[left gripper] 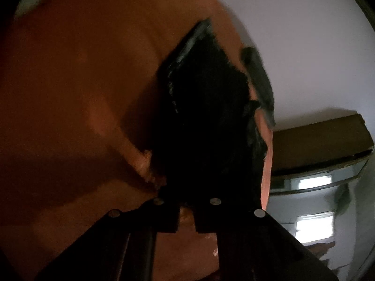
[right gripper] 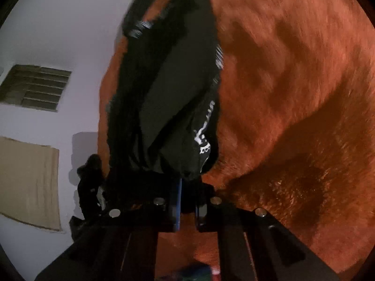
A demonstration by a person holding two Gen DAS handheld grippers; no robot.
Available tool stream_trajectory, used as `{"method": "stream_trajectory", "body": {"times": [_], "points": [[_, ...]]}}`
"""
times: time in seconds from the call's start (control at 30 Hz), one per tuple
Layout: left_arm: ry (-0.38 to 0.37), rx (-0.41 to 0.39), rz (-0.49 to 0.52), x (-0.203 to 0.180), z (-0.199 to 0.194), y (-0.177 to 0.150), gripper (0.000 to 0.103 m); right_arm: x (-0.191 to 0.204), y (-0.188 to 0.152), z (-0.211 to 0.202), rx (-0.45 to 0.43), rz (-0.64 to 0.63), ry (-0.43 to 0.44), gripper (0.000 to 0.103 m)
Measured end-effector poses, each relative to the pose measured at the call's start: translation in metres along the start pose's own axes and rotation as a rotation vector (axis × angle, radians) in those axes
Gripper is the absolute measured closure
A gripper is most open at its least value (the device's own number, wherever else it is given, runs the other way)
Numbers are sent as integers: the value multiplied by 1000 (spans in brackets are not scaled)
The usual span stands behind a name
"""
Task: Fold clothes
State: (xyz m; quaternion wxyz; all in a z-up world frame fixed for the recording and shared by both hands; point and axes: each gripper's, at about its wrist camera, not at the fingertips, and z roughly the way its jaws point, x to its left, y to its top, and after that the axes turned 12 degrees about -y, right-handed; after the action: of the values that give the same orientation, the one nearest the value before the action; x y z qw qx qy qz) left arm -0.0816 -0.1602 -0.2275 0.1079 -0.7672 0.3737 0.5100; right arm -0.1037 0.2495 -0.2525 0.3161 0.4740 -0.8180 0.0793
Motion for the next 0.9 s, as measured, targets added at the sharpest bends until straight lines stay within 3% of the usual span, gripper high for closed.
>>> {"method": "stream_trajectory", "body": {"times": [0.17,0.23,0.37,0.43,0.47,0.5,0.53,0.67,0.73,0.9], "points": [[124,47,42,1,7,-5,94,21,-1,-7,3,-76,-150,96],[166,66,14,14,15,-7,94,12,-3,0,16,-71,-157,96],[85,71,-52,20,11,-3,88,-14,-2,7,66,-18,-60,93],[55,56,-77,23,5,2,74,-22,6,7,88,18,-21,85],[55,40,-84,26,2,4,69,-26,8,7,99,35,-6,73],[66,28,-91,30,-1,5,56,-29,11,7,110,51,9,56],[72,30,-110,37,-2,4,52,-30,11,9,123,49,12,50],[-10,71,-222,57,7,-2,50,-28,12,12,148,8,17,45],[-62,108,-249,53,26,-7,41,-23,13,16,161,0,58,43],[-57,171,-172,41,56,-8,32,-10,10,36,172,-4,146,42]]}}
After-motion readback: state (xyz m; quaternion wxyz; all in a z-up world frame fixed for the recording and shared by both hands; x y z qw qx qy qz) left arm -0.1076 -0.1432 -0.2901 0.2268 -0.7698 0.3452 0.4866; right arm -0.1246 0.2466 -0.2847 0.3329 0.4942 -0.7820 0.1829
